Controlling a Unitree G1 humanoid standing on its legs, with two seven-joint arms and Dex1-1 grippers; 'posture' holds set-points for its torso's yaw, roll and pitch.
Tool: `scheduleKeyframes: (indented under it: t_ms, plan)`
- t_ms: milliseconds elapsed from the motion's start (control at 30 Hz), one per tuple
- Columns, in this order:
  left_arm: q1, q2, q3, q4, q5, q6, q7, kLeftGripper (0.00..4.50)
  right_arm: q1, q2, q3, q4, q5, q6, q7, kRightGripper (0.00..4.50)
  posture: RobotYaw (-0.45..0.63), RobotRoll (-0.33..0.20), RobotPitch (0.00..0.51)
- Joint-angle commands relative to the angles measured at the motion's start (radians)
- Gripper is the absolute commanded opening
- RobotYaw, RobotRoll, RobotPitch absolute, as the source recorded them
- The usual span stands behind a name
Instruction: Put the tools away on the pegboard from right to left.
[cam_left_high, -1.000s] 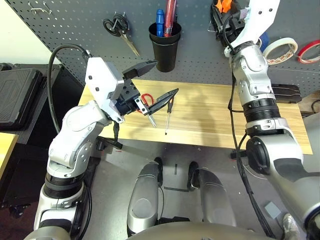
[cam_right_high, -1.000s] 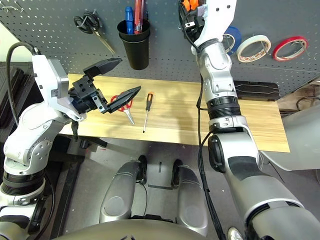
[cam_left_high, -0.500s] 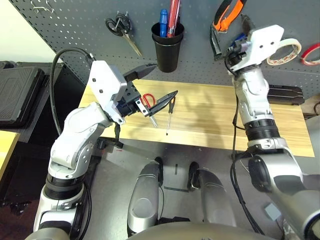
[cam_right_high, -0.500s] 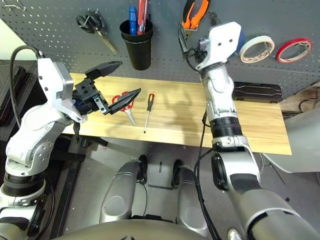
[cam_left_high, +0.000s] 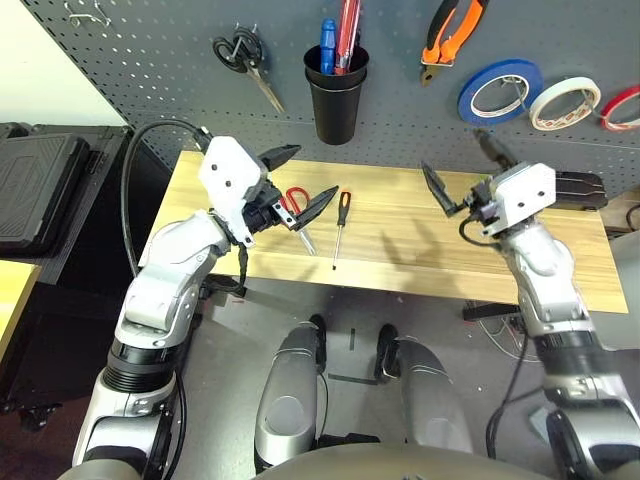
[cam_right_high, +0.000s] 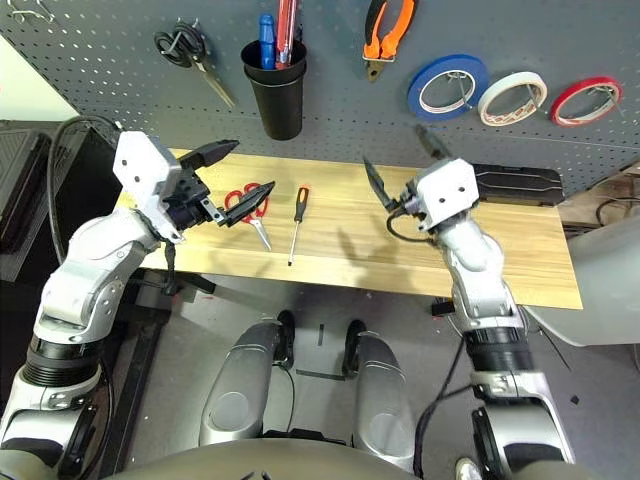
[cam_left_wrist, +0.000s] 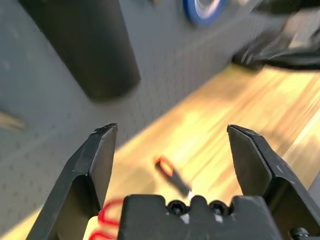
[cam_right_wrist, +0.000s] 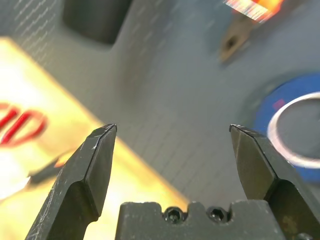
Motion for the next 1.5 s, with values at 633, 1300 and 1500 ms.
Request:
scheduleKeyframes:
  t_ms: [633,1300,1500]
  plan:
    - [-0.119,-0.282,-0.102,0.338,0.219,0.231,0.245,4.5,0.175,-0.066,0.06,-0.011,0.0,0.345,0.143,4.48,0.2,0.0,0.316]
    - [-0.42,-0.487,-0.053,0.844,0.224,0.313,0.365,4.5,0.19,-0.021,0.102,0.024,-0.043,0.379,0.113,4.48,0.14,0.0,0.387]
    - [-0.485,-0.541,-0.018,0.99,0.206,0.237,0.379,4.5,0.201,-0.019,0.104,-0.008,-0.042,0.399,0.106,4.48,0.11,0.0,0.389]
